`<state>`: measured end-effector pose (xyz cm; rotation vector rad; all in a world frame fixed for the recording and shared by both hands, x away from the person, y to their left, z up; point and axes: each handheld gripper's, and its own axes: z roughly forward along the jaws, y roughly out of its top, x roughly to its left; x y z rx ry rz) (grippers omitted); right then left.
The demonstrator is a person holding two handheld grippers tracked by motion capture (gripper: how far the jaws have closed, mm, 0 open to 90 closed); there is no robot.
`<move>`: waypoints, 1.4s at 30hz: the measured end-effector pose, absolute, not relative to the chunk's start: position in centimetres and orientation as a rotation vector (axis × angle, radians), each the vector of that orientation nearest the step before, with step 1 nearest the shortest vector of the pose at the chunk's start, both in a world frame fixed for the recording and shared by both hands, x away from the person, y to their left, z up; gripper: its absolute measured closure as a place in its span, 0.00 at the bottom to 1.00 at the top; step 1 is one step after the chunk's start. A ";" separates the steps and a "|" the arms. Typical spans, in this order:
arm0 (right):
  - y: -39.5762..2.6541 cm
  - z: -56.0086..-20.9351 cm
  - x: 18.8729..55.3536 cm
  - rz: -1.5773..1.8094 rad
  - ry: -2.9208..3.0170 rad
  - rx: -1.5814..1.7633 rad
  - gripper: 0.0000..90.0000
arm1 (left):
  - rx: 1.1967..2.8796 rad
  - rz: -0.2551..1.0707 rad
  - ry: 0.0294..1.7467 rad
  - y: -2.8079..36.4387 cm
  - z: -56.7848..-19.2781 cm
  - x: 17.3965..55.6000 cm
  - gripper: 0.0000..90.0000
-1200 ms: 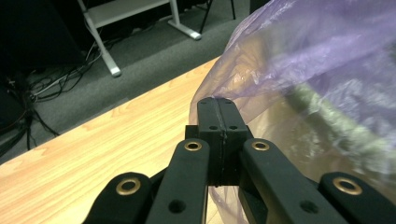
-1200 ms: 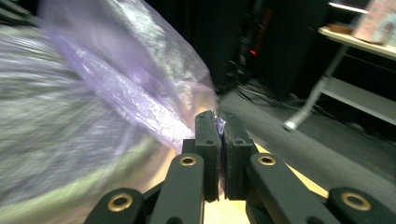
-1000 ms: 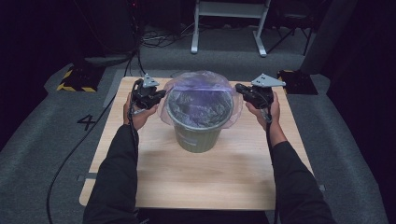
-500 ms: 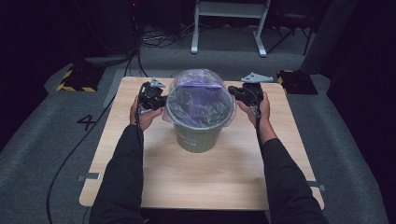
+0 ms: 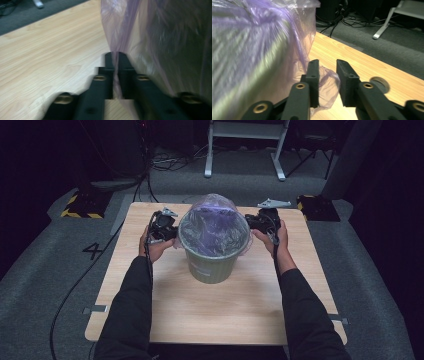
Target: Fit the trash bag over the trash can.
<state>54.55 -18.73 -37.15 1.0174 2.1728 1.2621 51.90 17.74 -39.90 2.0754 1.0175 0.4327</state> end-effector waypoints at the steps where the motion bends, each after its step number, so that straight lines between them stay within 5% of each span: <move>1: -19.0 -37.2 54.4 1.254 2.172 1.006 0.78 | 2.077 0.449 1.002 17.9 -39.9 51.6 0.82; 3: -19.8 -37.2 54.0 1.226 2.174 0.984 0.70 | 2.083 0.500 1.005 18.5 -39.8 50.6 0.72; 13: -23.4 -37.2 51.9 1.221 2.197 0.877 0.40 | 2.029 0.556 0.833 20.8 -39.2 46.3 0.50; 19: -24.5 -36.1 49.9 1.219 2.199 0.763 0.32 | 2.021 0.558 0.749 19.7 -38.5 45.2 0.30; 23: -24.9 -35.5 48.2 1.297 2.221 0.655 0.31 | 2.028 0.576 0.723 19.3 -38.2 44.8 0.28; 34: -23.5 -37.0 44.6 1.233 2.260 0.594 0.28 | 2.054 0.646 0.707 19.4 -37.8 44.3 0.78; 42: -22.8 -37.0 41.4 1.262 2.259 0.478 0.27 | 2.052 0.650 0.674 18.9 -37.8 44.3 0.96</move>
